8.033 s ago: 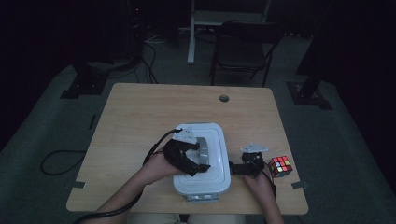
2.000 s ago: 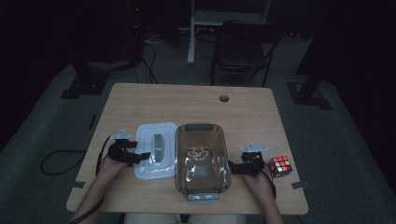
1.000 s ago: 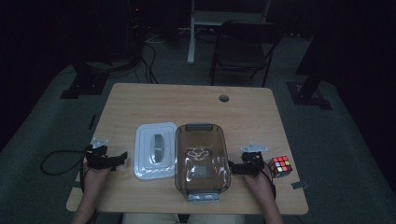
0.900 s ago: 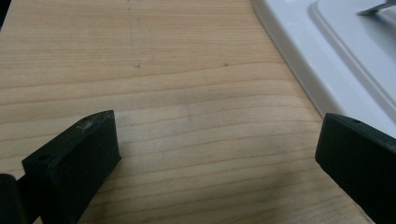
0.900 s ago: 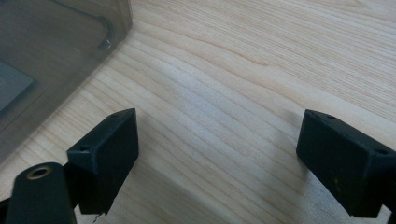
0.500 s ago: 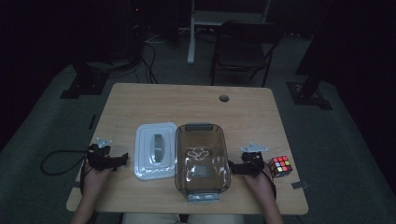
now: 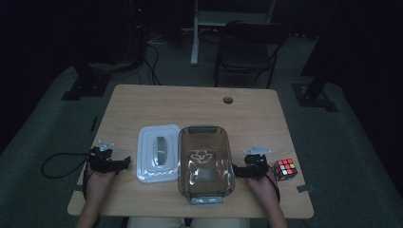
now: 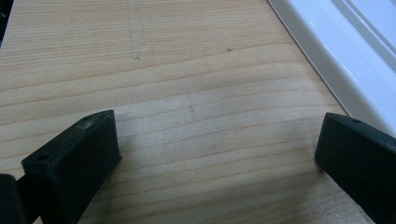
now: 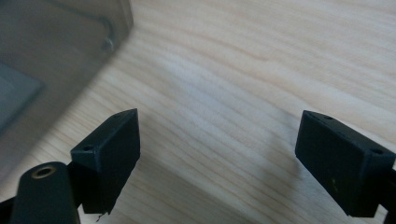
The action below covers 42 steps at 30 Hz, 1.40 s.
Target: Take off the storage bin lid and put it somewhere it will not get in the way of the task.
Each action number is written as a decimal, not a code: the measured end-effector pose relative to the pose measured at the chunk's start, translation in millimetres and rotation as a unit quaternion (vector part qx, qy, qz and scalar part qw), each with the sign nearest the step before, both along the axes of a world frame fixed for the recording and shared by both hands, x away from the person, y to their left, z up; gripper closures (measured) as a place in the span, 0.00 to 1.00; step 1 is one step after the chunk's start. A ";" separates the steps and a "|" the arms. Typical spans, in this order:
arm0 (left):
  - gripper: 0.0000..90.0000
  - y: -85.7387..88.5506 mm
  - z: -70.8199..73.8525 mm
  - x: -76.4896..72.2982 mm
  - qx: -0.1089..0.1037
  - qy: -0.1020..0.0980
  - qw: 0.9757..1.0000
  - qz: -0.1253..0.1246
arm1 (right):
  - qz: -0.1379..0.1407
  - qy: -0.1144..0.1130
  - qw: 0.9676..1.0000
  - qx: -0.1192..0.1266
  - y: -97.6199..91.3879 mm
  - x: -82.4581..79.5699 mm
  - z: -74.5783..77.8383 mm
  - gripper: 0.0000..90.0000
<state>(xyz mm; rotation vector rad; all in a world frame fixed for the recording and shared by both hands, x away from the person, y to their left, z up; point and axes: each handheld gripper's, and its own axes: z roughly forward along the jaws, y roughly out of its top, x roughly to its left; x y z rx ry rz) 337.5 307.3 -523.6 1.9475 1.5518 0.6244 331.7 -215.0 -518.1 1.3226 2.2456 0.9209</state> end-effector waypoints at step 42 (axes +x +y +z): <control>0.01 -0.7 0.0 -0.5 0.000 0.000 1.000 0.001 | -0.178 -0.076 0.981 0.020 -120.9 -55.4 34.3 0.14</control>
